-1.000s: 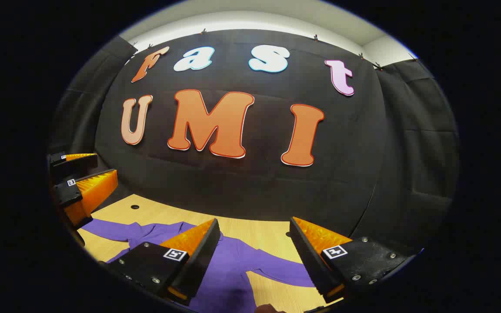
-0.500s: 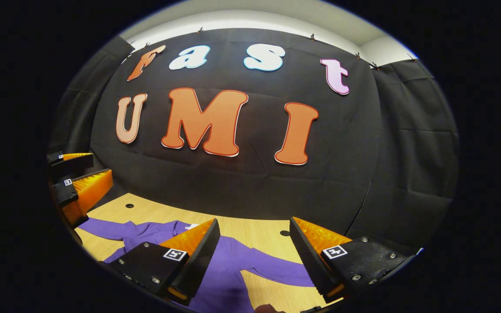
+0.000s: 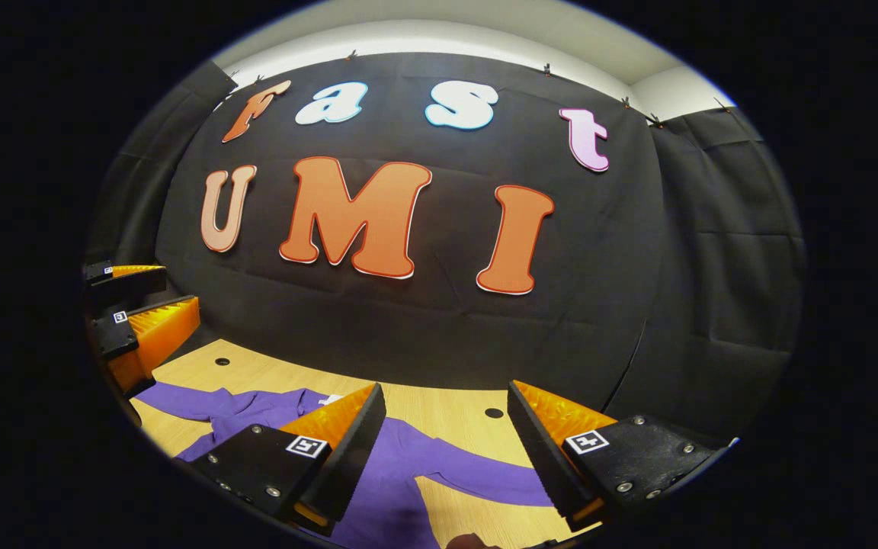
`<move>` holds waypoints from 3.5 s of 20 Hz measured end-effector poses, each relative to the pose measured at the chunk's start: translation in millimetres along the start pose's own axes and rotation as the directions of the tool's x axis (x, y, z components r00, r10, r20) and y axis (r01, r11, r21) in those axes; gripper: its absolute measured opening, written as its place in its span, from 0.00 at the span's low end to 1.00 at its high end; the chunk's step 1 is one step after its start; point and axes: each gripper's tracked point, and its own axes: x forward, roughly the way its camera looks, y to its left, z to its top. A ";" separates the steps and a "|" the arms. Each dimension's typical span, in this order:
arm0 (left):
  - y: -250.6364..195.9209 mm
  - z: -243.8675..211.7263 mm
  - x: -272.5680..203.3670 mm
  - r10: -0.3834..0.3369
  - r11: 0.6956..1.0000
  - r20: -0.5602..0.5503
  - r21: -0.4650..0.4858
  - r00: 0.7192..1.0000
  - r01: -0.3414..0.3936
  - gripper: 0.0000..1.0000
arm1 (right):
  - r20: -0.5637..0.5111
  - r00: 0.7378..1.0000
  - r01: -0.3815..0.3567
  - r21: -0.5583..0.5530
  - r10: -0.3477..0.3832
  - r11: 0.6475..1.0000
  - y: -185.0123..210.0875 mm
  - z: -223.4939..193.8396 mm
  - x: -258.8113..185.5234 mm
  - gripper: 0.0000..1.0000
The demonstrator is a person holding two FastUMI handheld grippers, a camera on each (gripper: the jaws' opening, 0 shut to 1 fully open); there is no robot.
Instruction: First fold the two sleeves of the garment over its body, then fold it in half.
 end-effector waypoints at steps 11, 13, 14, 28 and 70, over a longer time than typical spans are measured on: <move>1.7 4.9 -7.1 0.013 1.000 0.010 0.005 1.000 -0.013 0.96 | -0.052 0.996 0.070 0.016 -0.070 0.997 -31.7 -25.3 5.7 0.98; 5.1 4.2 -8.3 0.029 1.000 0.010 0.009 1.000 -0.029 0.96 | -0.094 0.992 0.082 0.018 -0.080 0.996 -37.1 -43.9 9.4 0.98; 8.0 3.1 -10.0 0.039 0.999 0.008 0.013 0.999 -0.039 0.96 | -0.111 0.989 0.097 0.014 -0.094 0.995 -43.5 -51.5 11.6 0.98; 35.3 -13.5 -18.5 0.186 0.982 -0.057 0.036 0.981 -0.184 0.96 | -0.566 0.795 0.330 0.104 -0.217 0.938 -164.4 -227.1 40.9 0.99; 34.5 -61.0 -31.2 0.277 0.960 -0.226 0.113 0.934 -0.257 0.98 | -0.902 0.420 0.432 0.295 0.099 0.852 -184.1 -353.2 76.6 0.03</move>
